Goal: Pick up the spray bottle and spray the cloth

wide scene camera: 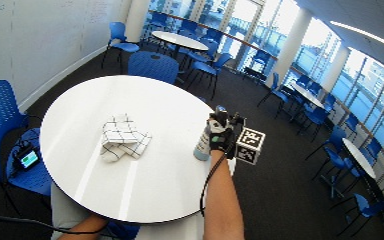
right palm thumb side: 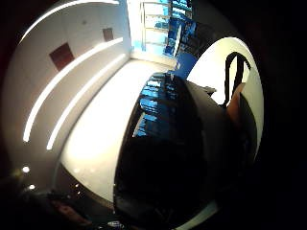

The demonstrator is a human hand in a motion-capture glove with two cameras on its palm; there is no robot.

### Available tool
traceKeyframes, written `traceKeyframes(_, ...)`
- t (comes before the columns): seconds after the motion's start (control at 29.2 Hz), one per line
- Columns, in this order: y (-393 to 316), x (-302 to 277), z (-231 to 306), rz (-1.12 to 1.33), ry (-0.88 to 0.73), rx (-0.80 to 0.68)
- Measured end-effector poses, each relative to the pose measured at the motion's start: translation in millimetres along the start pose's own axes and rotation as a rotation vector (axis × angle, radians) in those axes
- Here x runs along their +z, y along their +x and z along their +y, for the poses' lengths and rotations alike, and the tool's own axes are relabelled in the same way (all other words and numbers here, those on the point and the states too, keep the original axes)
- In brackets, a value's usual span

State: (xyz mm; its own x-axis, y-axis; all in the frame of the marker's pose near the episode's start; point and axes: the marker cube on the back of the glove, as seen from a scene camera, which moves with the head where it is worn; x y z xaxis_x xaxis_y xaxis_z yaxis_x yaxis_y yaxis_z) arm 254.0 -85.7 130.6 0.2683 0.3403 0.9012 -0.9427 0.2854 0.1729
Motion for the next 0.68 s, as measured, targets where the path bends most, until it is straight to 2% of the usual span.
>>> traceKeyframes(0.17, -46, -20, -19, 0.079, -0.146, -0.137)
traceKeyframes(0.41, -122, -33, -19, 0.314, -0.471, -0.365)
traceKeyframes(0.68, -165, -10, -14, 0.615, -0.684, -0.436)
